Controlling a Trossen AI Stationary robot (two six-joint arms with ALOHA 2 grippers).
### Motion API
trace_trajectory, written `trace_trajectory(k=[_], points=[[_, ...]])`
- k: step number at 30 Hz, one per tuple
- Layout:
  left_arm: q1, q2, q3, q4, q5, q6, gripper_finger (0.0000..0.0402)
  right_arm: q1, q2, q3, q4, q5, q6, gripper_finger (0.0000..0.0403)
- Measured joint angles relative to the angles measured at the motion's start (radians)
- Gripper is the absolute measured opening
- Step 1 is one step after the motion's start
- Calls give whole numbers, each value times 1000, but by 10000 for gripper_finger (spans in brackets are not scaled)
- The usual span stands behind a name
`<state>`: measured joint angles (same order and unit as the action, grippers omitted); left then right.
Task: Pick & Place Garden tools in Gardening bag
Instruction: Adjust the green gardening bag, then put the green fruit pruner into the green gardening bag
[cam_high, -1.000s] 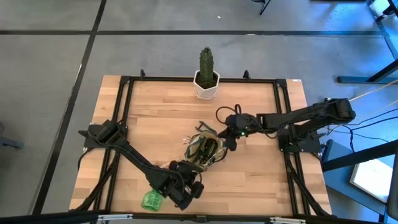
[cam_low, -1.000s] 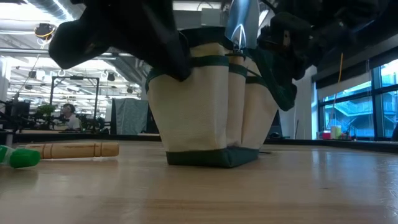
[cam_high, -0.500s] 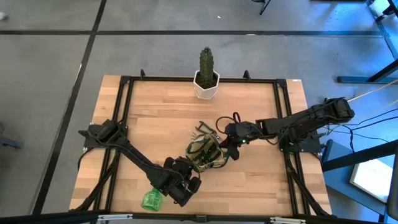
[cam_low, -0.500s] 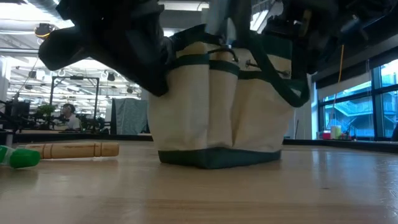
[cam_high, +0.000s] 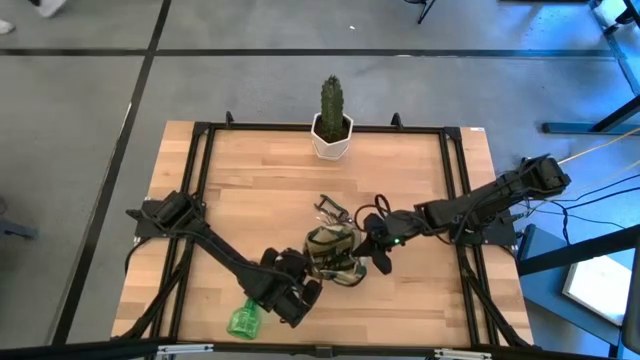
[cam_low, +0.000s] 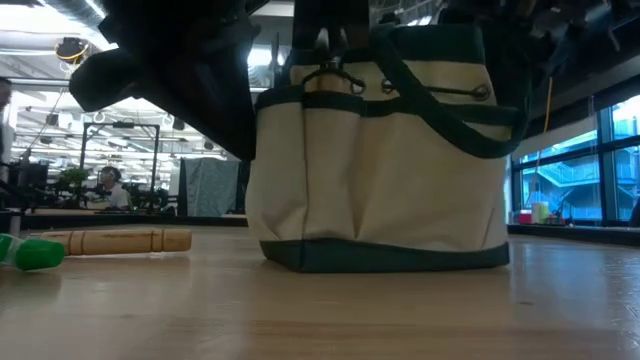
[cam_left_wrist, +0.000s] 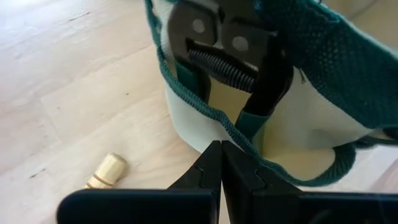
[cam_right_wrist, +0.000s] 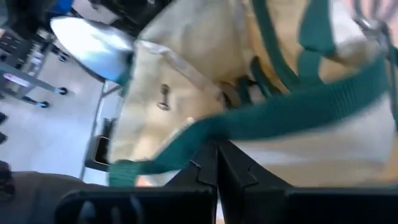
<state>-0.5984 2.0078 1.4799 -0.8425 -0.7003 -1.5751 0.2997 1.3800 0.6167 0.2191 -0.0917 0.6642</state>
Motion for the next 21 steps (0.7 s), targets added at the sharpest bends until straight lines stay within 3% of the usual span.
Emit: trace_trajectory(k=[6, 15, 21], points=[[-1, -39, 0, -27, 28, 24, 2, 36, -1, 0, 29, 2, 12, 0], [-92, -188, -1, -220, -59, -114, 3, 62, -60, 0, 25, 2, -10, 0], [-102, -265, 0, -269, -72, -85, 3, 61, -130, 1, 27, 2, -62, 0]])
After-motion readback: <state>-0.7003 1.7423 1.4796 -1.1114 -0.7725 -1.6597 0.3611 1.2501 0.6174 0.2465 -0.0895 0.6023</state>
